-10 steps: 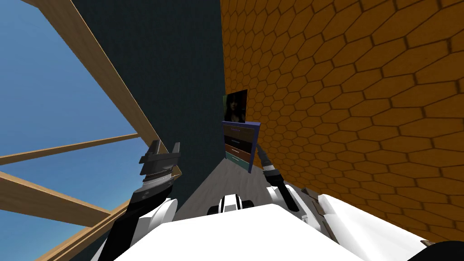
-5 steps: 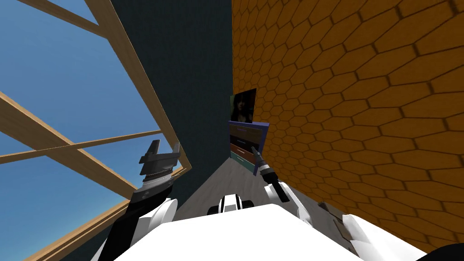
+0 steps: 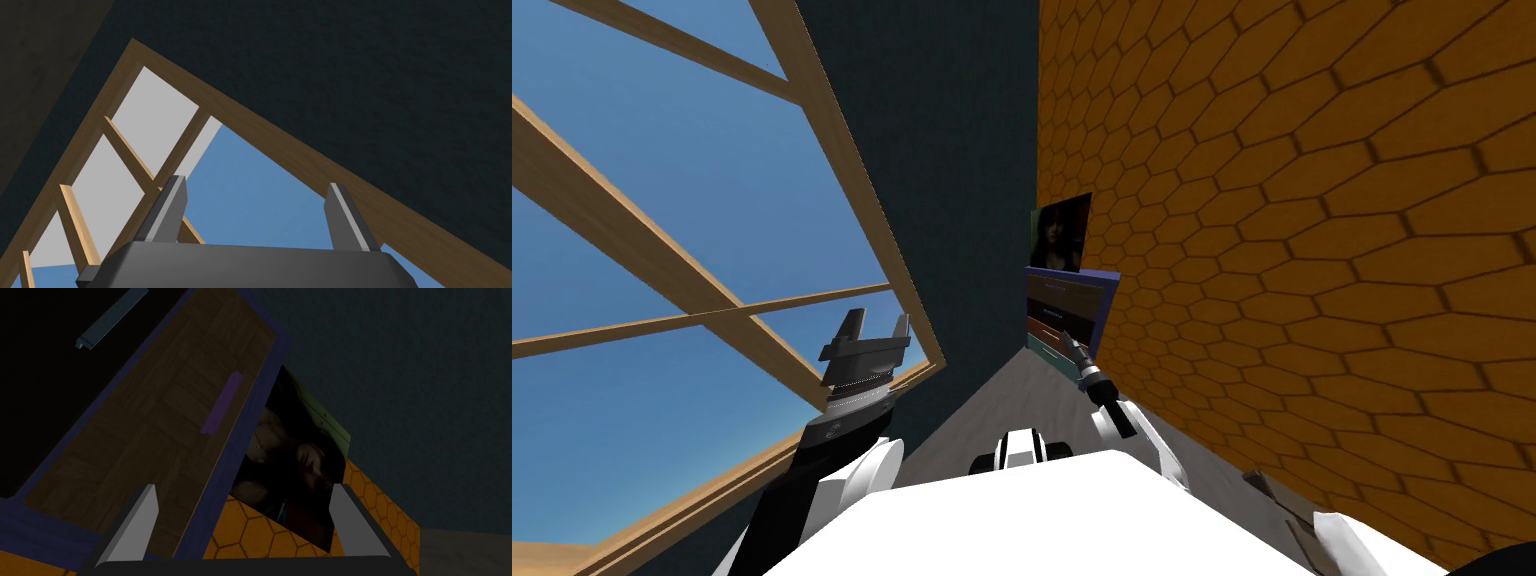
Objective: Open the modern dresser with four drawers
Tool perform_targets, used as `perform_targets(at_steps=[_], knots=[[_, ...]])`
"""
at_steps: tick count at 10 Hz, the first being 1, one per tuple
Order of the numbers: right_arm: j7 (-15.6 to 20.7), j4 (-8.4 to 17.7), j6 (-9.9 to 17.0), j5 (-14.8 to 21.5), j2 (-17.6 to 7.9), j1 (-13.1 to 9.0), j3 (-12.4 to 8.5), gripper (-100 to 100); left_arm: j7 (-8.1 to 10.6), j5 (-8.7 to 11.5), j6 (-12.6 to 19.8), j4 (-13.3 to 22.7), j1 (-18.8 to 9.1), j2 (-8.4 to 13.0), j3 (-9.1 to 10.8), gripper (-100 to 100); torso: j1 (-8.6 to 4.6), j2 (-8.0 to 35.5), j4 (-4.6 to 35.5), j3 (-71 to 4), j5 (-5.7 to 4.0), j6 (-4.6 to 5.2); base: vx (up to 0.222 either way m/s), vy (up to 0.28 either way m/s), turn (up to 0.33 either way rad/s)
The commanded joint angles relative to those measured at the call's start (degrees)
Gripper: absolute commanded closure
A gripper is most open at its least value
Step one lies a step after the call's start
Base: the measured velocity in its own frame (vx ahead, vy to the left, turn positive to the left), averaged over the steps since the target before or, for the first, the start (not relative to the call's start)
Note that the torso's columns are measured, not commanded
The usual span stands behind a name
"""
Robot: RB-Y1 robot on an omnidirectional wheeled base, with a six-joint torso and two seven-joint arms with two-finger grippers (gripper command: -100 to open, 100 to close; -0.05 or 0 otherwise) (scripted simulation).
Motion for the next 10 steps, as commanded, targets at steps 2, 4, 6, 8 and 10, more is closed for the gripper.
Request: perform_targets(at_steps=[2, 4, 6, 8, 10], knots=[[1.4, 3.4, 6.0, 3.4, -0.7, -1.6, 0.7, -100, 0.0, 0.0, 0.0, 0.0, 0.0, 0.0, 0.0, 0, -0.01, 0.0, 0.0, 0.0, 0.0, 0.0, 0.01, 0.031, 0.198], [2.3, 6.0, 9.2, 5.9, -1.0, -2.7, 1.2, -100, 0.0, 0.0, 0.0, 0.0, 0.0, 0.0, 0.0, 0, -0.04, 0.0, 0.0, 0.0, -0.01, 0.0, 0.016, 0.028, 0.187], [3.3, 8.7, 12.5, 8.3, -1.4, -3.8, 1.7, -100, 0.0, 0.0, 0.0, 0.0, 0.0, 0.0, 0.0, 0, -0.01, 0.0, 0.0, 0.0, 0.0, -0.01, 0.016, 0.03, 0.191], [4.3, 11.5, 15.5, 10.8, -1.8, -5.0, 2.1, -100, 0.0, 0.0, 0.0, 0.0, 0.0, 0.0, 0.0, 0, -0.01, 0.0, 0.0, 0.0, 0.0, -0.01, 0.019, 0.029, 0.194], [5.2, 14.3, 19.0, 13.3, -2.2, -6.1, 2.5, -100, 0.0, 0.0, 0.0, 0.0, 0.0, 0.0, 0.01, 0, -0.05, 0.0, 0.0, 0.0, -0.01, 0.01, 0.033, 0.025, 0.166]])
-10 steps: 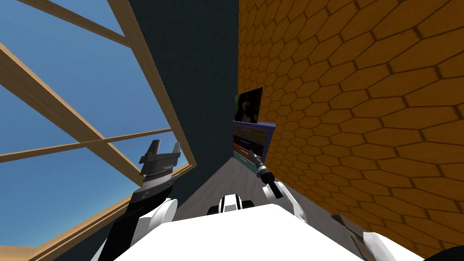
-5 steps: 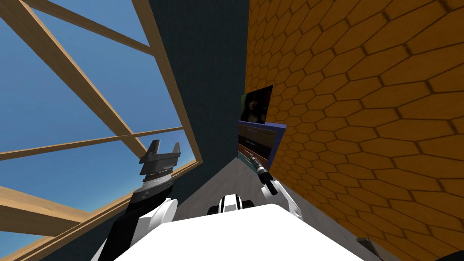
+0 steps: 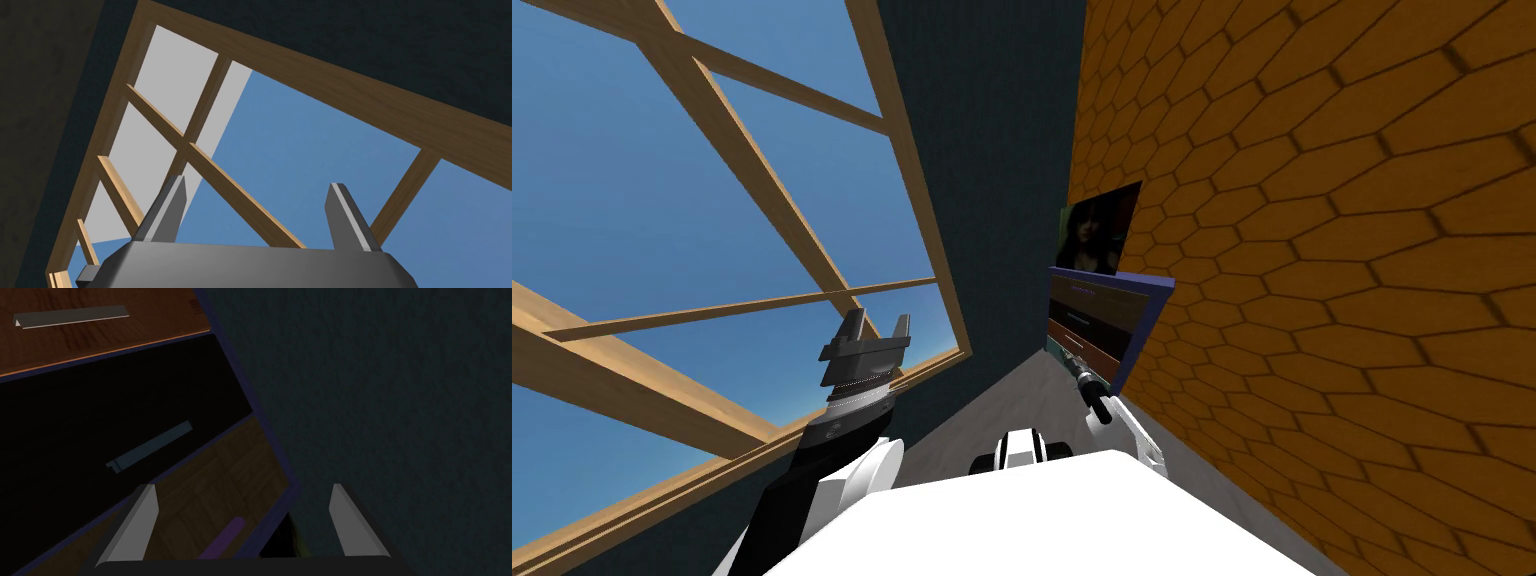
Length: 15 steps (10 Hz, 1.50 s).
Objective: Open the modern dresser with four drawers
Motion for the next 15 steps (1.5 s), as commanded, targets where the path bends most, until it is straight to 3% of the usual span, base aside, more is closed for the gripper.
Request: perform_targets(at_steps=[1, 2, 3, 6, 8, 9, 10, 11, 12, 13, 14, 15], knots=[[0.4, 1.3, 3.0, 1.1, -0.4, -0.2, 0.1, -100, 0.0, 0.0, 0.0, 0.0, 0.0, 0.0, 0.0, 0, -0.02, 0.0, 0.0, 0.0, 0.0, 0.03, 0.013, 0.006, 0.02], [1.3, 4.2, 5.0, 3.6, -0.9, -1.3, 0.5, -100, 0.0, 0.0, 0.0, 0.0, 0.0, 0.0, 0.01, 0, -0.06, 0.1, 0.0, 0.1, 0.0, 0.04, 0.024, 0.019, 0.167], [1.3, 4.2, 6.3, 3.6, -0.9, -1.3, 0.5, -100, 0.0, 0.0, 0.0, 0.0, 0.0, 0.0, 0.0, 0, 0.02, 0.1, 0.0, 0.0, 0.0, -0.02, 0.027, 0.017, 0.174], [3.0, 9.2, 11.4, 8.3, -2.0, -3.4, 1.0, -100, 0.0, 0.0, 0.0, 0.0, 0.0, 0.0, 0.01, 0, -0.01, 0.0, 0.0, 0.0, 0.01, 0.05, 0.041, 0.016, 0.18], [3.0, 10.0, 12.7, 8.5, -2.0, -3.4, 1.0, -100, 0.0, 0.0, 0.0, 0.0, 0.0, 0.0, 0.01, 0, 0.01, 0.0, 0.0, 0.0, 0.0, 0.03, 0.03, 0.01, 0.053], [3.7, 12.7, 15.5, 10.8, -2.6, -4.4, 1.2, -100, 0.0, 0.0, 0.0, 0.0, 0.0, 0.0, 0.01, 0, -0.03, 0.1, 0.0, 0.1, 0.0, 0.04, 0.033, 0.012, 0.176], [3.7, 12.9, 15.8, 10.8, -2.6, -4.4, 1.2, -100, 0.0, 0.0, 0.0, 0.0, 0.0, 0.0, 0.0, 0, 0.0, 0.1, 0.0, 0.0, 0.0, -0.02, 0.038, 0.007, 0.113], [4.5, 15.6, 18.1, 13.1, -3.4, -5.3, 1.4, -100, 0.0, 0.0, 0.0, 0.0, 0.0, 0.0, 0.01, 0, 0.0, 0.0, 0.0, 0.0, 0.01, 0.02, 0.052, 0.012, 0.181], [4.5, 15.9, 18.9, 13.1, -3.4, -5.3, 1.4, -100, 0.0, 0.0, 0.0, 0.0, 0.0, 0.0, 0.0, 0, 0.02, 0.0, 0.0, 0.0, 0.01, 0.0, 0.047, 0.006, 0.109], [5.2, 18.5, 20.4, 15.4, -4.1, -6.2, 1.5, -100, 0.0, 0.0, 0.0, 0.0, 0.0, 0.0, 0.01, 0, 0.0, 0.0, 0.0, 0.0, 0.01, 0.03, 0.053, -0.006, 0.199], [5.2, 18.8, 21.8, 15.4, -4.1, -6.2, 1.5, -100, 0.0, 0.0, 0.0, 0.0, 0.0, 0.0, 0.01, 0, -0.03, 0.0, 0.0, 0.0, -0.01, -0.01, 0.05, -0.008, 0.073], [5.8, 21.0, 23.9, 17.6, -4.9, -7.1, 1.5, -100, 0.0, 0.0, 0.0, 0.0, 0.0, 0.0, 0.01, 0, -0.02, 0.0, 0.0, 0.0, 0.0, 0.04, 0.068, 0.0, 0.102]])
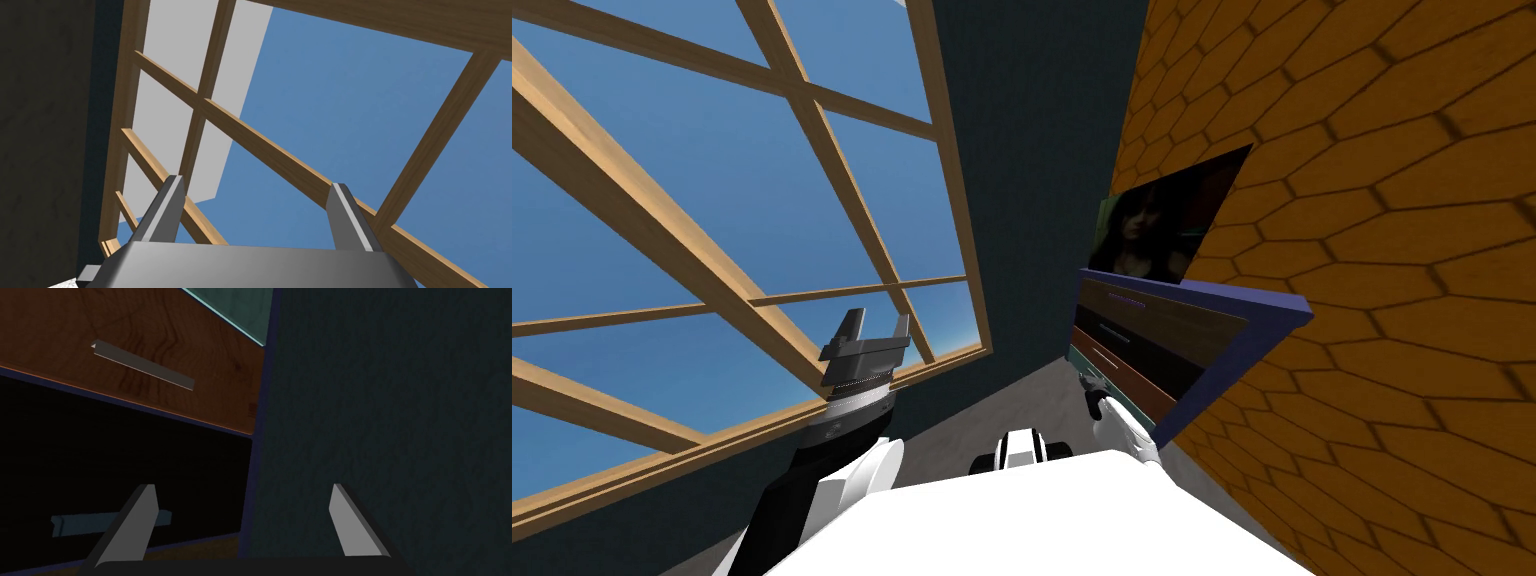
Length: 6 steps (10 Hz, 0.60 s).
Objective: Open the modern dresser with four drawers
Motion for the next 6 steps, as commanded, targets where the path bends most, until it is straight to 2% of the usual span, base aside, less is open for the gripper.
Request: perform_targets(at_steps=[1, 2, 3, 4, 5, 6], knots=[[0.6, 3.5, 3.6, 2.7, -1.0, -0.7, -0.1, -100, 0.0, 0.0, 0.0, 0.0, 0.0, 0.0, 0.0, 0, 0.04, 0.0, 0.0, 0.0, 0.01, -0.03, 0.058, 0.0, 0.083], [1.2, 6.4, 5.4, 4.8, -1.8, -1.6, -0.1, -100, 0.0, 0.0, 0.0, 0.0, 0.0, 0.0, 0.0, 0, 0.04, 0.0, 0.0, 0.0, 0.02, -0.01, 0.065, -0.005, 0.149], [1.2, 6.4, 6.3, 4.8, -1.8, -1.6, -0.1, -100, 0.0, 0.0, 0.0, 0.0, 0.0, 0.0, 0.0, 0, 0.03, 0.0, 0.0, 0.0, 0.01, -0.04, 0.057, -0.012, 0.077], [1.7, 8.1, 8.7, 6.8, -2.7, -2.4, -0.1, -100, 0.0, 0.0, 0.0, 0.0, 0.0, 0.0, 0.0, 0, 0.01, 0.0, 0.0, 0.0, 0.0, -0.01, 0.058, -0.017, 0.12], [1.7, 9.3, 9.0, 6.8, -2.7, -2.4, -0.1, -100, 0.0, 0.0, 0.0, 0.0, 0.0, 0.0, 0.0, 0, 0.0, 0.0, 0.0, 0.0, 0.0, -0.04, 0.055, -0.016, 0.065], [2.2, 11.1, 11.3, 8.8, -3.5, -3.1, -0.2, -100, 0.0, 0.0, 0.0, 0.0, 0.0, 0.0, 0.0, 0, 0.02, 0.0, 0.0, 0.0, 0.0, -0.01, 0.062, -0.015, 0.089]])
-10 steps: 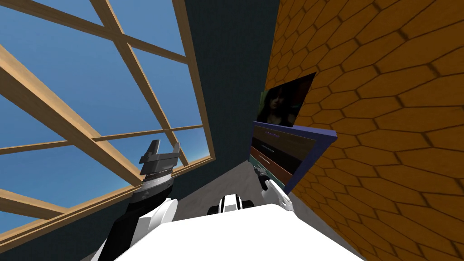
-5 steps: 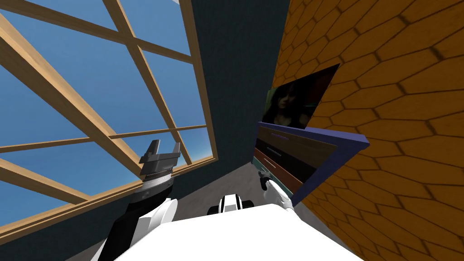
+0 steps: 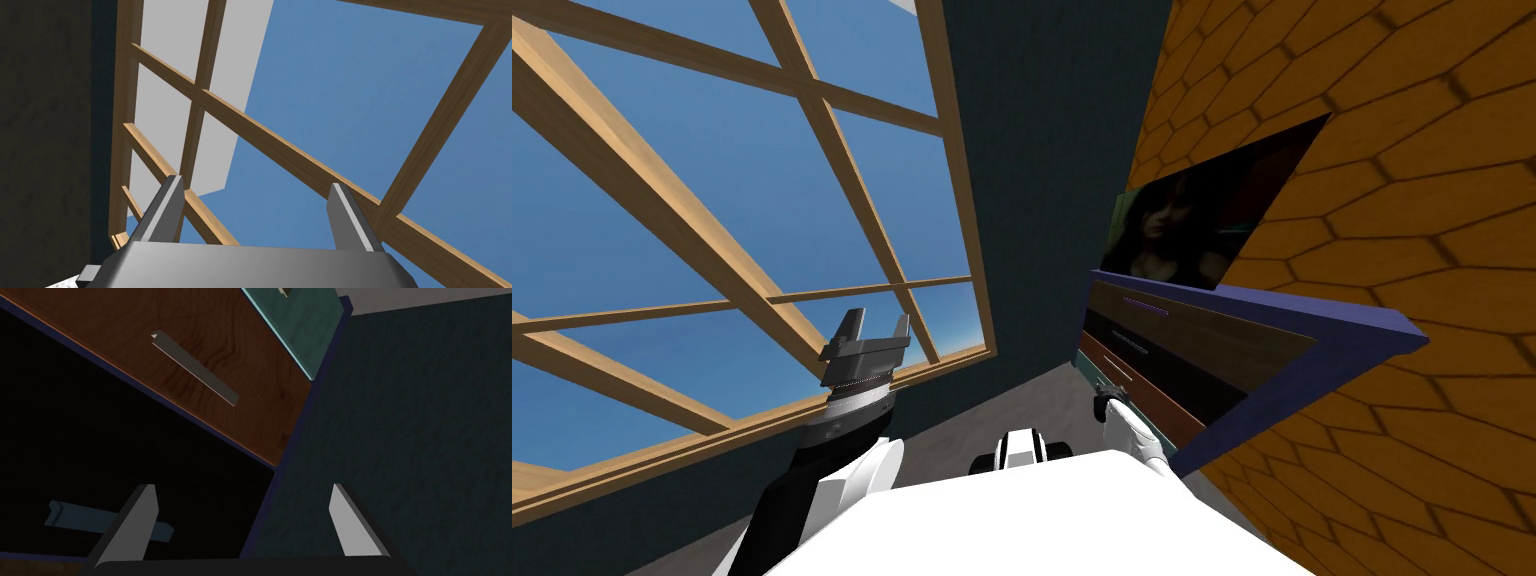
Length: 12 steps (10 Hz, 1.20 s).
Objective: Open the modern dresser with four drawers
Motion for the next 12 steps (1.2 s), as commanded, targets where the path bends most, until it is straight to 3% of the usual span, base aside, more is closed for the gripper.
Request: perform_targets(at_steps=[1, 3, 5, 7, 8, 12], knots=[[0.3, 3.8, 3.1, 2.8, -0.7, -1.0, 0.0, -100, 0.0, 0.0, 0.0, 0.0, 0.0, 0.0, 0.0, 0, 0.01, 0.0, 0.0, 0.0, 0.01, -0.02, 0.054, -0.014, 0.059], [1.2, 8.1, 6.8, 6.4, -2.5, -2.3, -0.2, -100, 0.0, 0.0, 0.0, 0.0, 0.0, 0.0, 0.0, 0, 0.03, -0.1, 0.0, 0.0, 0.01, -0.04, 0.089, -0.018, 0.149], [1.2, 9.1, 7.8, 6.4, -2.5, -2.3, -0.2, -100, 0.0, 0.0, 0.0, 0.0, 0.0, 0.0, 0.0, 0, -0.03, 0.0, 0.0, 0.0, 0.0, 0.02, 0.061, -0.022, 0.001], [1.9, 12.8, 11.7, 9.8, -4.2, -3.5, -0.5, -100, 0.0, 0.0, 0.0, 0.0, 0.0, 0.0, 0.0, 0, 0.05, 0.1, 0.0, 0.1, 0.02, -0.04, 0.064, -0.022, 0.092], [1.9, 13.8, 12.0, 9.8, -4.2, -3.5, -0.5, -100, 0.0, 0.0, 0.0, 0.0, 0.0, 0.0, 0.0, 0, -0.03, -0.1, 0.0, 0.0, 0.01, -0.03, 0.075, -0.03, 0.06], [3.1, 21.4, 18.9, 15.2, -7.8, -5.3, -0.9, -100, 0.0, 0.0, 0.0, 0.0, 0.0, 0.0, 0.0, 0, -0.04, -0.1, 0.0, 0.0, 0.0, -0.02, 0.089, -0.041, 0.089]])
